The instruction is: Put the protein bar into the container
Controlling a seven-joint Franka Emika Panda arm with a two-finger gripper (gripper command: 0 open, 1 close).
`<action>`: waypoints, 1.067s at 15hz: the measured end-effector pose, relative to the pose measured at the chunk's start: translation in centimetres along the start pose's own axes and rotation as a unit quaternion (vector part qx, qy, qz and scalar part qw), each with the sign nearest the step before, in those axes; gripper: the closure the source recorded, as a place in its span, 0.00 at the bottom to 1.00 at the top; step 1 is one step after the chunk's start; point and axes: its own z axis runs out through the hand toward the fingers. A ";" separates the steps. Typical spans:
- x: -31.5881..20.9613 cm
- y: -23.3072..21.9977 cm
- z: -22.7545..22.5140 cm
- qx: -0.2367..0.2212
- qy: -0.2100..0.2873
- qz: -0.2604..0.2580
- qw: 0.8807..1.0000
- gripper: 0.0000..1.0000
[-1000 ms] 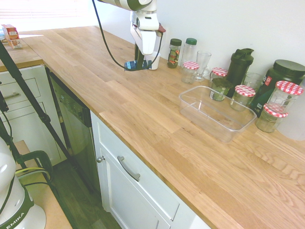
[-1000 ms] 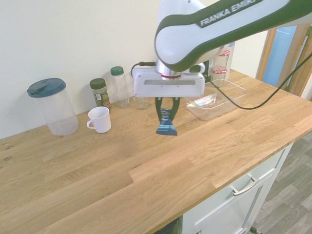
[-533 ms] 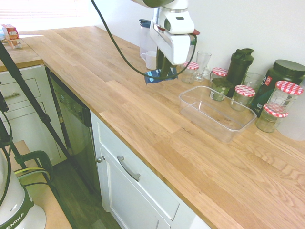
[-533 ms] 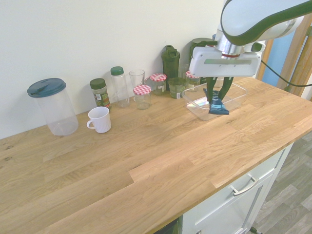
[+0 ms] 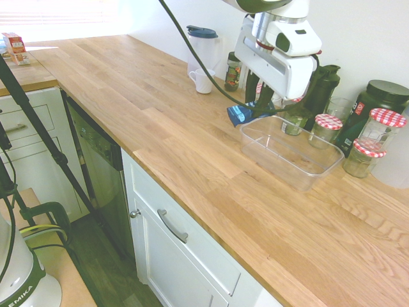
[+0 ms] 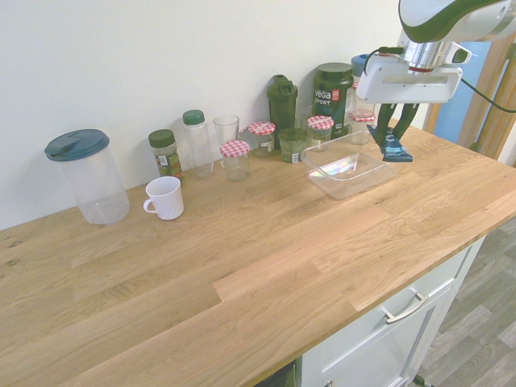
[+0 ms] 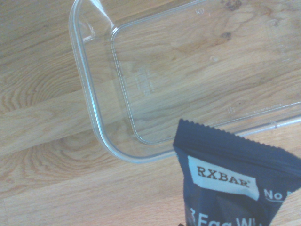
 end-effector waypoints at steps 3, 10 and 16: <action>0.4 -0.7 0.4 -0.002 0.000 -0.001 1.000 1.00; 2.9 -4.1 2.2 -0.012 0.009 -0.009 1.000 1.00; 5.4 -6.3 4.7 -0.024 0.015 -0.008 1.000 1.00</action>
